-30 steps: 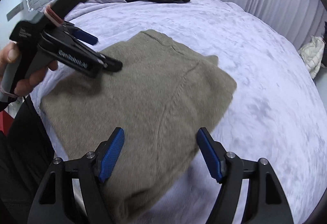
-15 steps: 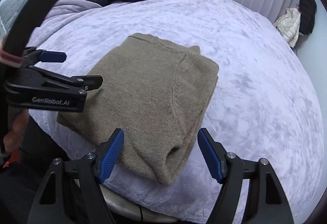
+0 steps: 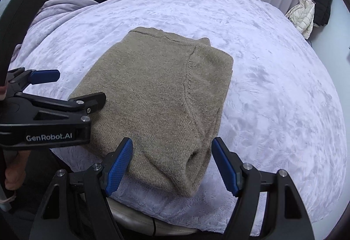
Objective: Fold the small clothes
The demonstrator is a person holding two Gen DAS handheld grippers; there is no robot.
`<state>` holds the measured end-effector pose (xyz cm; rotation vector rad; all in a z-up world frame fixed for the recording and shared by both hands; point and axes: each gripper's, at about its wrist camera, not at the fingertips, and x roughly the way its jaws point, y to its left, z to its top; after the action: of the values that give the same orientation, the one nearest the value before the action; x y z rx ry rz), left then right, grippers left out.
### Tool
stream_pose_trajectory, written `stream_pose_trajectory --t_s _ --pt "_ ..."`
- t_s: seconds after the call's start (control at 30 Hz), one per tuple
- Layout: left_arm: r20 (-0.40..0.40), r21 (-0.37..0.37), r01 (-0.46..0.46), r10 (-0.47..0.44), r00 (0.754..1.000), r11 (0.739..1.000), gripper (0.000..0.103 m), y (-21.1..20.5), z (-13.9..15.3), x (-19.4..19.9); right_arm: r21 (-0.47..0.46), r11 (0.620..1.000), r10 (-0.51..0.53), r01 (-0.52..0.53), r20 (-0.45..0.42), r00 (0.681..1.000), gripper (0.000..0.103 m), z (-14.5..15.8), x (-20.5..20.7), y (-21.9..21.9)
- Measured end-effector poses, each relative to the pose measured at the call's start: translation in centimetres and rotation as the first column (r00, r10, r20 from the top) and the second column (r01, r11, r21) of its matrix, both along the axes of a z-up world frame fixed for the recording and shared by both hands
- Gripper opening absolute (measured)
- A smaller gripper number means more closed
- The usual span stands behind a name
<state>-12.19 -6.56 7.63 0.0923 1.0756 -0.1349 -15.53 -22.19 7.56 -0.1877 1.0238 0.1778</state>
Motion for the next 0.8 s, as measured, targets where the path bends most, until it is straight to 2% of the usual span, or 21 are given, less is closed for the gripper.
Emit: stream_pose_trajectory --t_s 0.2,0.8 --pt "-0.020 -0.011 -0.026 0.026 0.999 1.000 0.102 0.5 -0.2 0.3 -0.022 1.000 -0.015 0.014 -0.022 1.000 0.077 -0.3 0.4 0.3" --pt "-0.045 -0.038 -0.028 0.026 0.999 0.999 0.102 1.4 -0.6 1.5 -0.050 0.998 -0.048 0.044 -0.064 0.997 0.077 -0.5 1.7 1.3"
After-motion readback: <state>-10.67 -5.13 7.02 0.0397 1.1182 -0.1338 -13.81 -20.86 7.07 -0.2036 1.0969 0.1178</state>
